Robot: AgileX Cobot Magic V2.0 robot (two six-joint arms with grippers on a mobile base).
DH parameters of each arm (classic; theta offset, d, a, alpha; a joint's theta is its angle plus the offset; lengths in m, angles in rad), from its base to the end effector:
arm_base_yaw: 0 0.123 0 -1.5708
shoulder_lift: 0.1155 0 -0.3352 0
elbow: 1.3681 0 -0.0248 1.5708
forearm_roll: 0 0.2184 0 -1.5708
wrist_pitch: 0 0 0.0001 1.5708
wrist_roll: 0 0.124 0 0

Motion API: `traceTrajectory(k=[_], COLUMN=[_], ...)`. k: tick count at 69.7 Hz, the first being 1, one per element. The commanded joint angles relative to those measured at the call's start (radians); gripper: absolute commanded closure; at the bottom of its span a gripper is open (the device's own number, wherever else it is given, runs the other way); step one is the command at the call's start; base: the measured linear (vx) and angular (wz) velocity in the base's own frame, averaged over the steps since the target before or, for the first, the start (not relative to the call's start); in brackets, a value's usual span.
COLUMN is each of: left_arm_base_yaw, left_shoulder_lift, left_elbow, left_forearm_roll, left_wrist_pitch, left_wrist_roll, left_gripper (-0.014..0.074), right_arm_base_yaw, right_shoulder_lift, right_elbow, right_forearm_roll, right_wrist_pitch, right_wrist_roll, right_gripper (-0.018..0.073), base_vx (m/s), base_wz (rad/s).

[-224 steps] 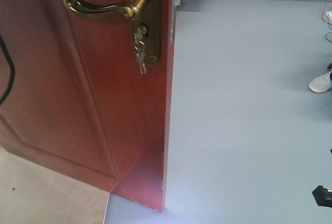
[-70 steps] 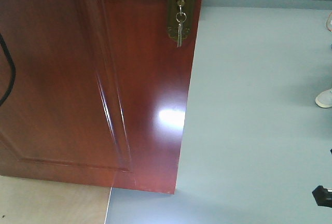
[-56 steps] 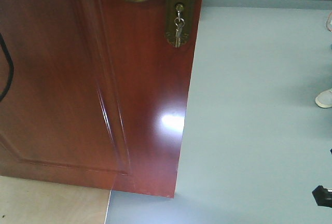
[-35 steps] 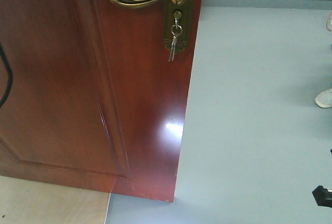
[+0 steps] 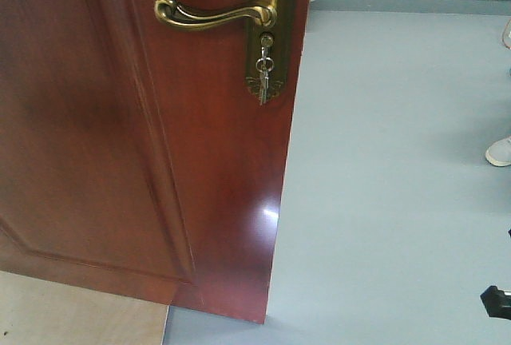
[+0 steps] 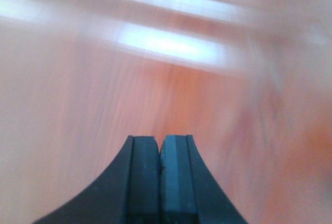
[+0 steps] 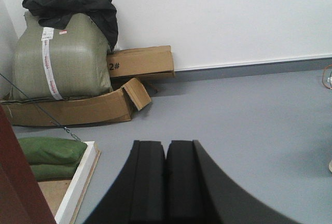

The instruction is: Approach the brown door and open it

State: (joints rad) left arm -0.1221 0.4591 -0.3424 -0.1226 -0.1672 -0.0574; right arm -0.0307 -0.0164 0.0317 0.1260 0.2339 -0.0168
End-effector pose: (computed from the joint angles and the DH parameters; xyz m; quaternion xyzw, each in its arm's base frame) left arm 0.0604 -0.0049 0.3403 -0.0261 0.6567 -0.1062 0.7461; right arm 0.0050 0.0035 0.1767 0.0425 0.7602 0.0354 0.6473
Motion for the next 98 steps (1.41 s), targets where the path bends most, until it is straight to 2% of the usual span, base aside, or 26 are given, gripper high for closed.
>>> traceTrajectory(k=[1, 17, 21, 25, 41, 66, 98], left_arm_base_yaw=[-0.001, 0.000, 0.003, 0.013, 0.061, 0.060, 0.057], left_shoulder_lift=[-0.108, -0.328, -0.349, -0.358, -0.358, -0.501, -0.496], left_elbow=[0.105, 0.405, 0.393, 0.390, 0.396, 0.397, 0.396], left_forearm_roll=[0.000, 0.000, 0.002, 0.001, 0.000, 0.000, 0.000], left_wrist_pitch=[-0.075, -0.076, 0.029, 0.061, 0.045, 0.068, 0.055], left_wrist_roll=[-0.008, -0.009, 0.014, 0.039, 0.040, 0.041, 0.041], left_gripper=[0.0586, 0.0586, 0.0586, 0.0586, 0.0586, 0.0586, 0.0586], right_arm_base_yaw=[0.000, 0.000, 0.000, 0.000, 0.000, 0.000, 0.000], right_shoulder_lift=[-0.009, -0.009, -0.009, -0.009, -0.009, -0.009, -0.009], right_elbow=[0.002, 0.002, 0.002, 0.002, 0.002, 0.002, 0.002], right_forearm_roll=[-0.005, -0.005, -0.005, -0.005, -0.005, -0.005, -0.006], right_wrist_pitch=[-0.079, -0.079, -0.079, -0.079, -0.079, -0.079, -0.079], right_wrist_roll=[-0.009, -0.009, -0.009, -0.009, -0.009, -0.009, -0.009], right_gripper=[0.0559, 0.0559, 0.0559, 0.0559, 0.0559, 0.0559, 0.0559], base_vx=[0.00, 0.00, 0.00, 0.00, 0.00, 0.00, 0.00], base_wz=[0.00, 0.00, 0.00, 0.00, 0.00, 0.00, 0.00])
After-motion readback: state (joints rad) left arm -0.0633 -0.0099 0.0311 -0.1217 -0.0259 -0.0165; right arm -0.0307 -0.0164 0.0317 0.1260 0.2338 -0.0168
